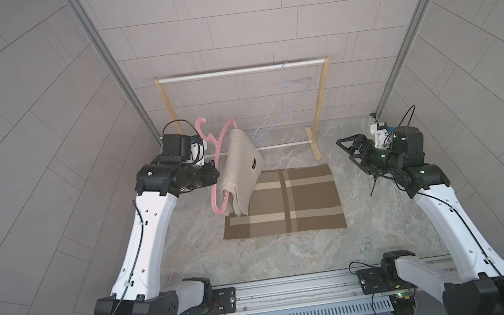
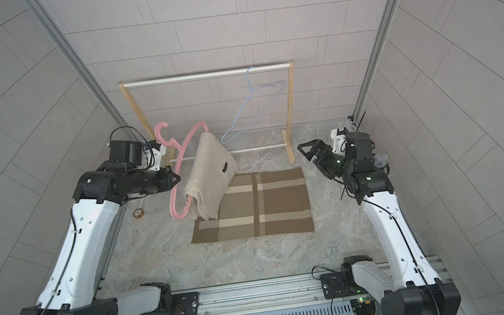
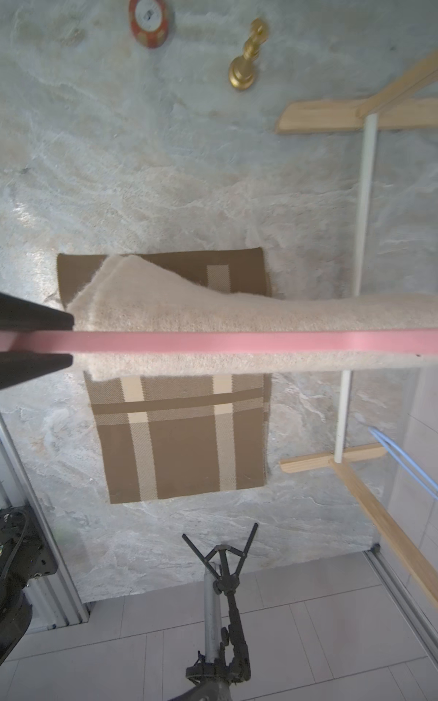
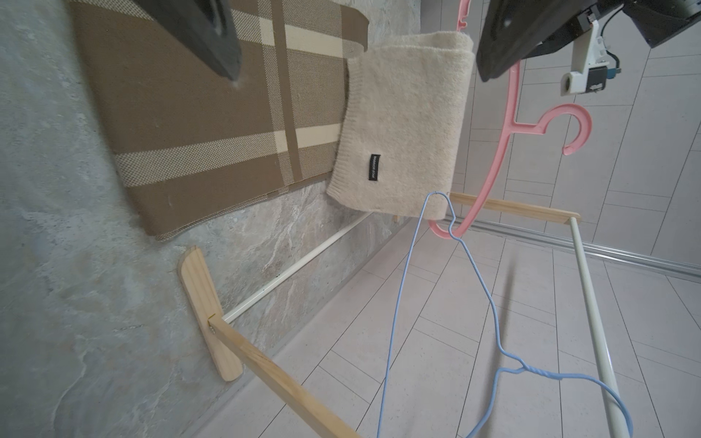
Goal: Hang the scarf on the hanger
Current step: Place the hanger at the clothesline.
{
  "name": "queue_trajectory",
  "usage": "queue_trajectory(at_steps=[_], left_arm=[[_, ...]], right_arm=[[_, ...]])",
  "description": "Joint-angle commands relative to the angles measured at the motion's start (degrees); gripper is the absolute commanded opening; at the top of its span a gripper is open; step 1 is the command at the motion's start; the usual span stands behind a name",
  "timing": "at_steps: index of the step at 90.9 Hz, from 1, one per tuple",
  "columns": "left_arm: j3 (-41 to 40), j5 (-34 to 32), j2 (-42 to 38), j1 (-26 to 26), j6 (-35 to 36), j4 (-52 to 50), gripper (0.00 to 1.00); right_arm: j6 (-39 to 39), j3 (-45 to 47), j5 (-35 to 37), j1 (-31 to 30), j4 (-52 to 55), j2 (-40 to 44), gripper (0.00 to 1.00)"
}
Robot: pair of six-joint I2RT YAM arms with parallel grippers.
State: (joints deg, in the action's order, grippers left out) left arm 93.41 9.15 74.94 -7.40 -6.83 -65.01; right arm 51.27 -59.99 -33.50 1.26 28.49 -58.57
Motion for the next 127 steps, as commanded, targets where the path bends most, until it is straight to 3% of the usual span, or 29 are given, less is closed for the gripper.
queue_trajectory(at_steps=[1,63,127], left_arm=[[7.2,-0.8,2.7,1.2,4.1,2.3,0.00],[44.4,-6.4,30.3,4.7,16.0,-3.6,0.00],[55.3,-6.3,43.4,7.5,19.7,2.4,0.00]], right_arm=[[-2.9,-0.2,0.9,0.3,1.6,1.6,1.00],[-2.8,2.4,-0.2,0.7,1.6,4.4,1.00],[-2.7,3.3,-0.8,0.7,1.1,3.4,1.00]])
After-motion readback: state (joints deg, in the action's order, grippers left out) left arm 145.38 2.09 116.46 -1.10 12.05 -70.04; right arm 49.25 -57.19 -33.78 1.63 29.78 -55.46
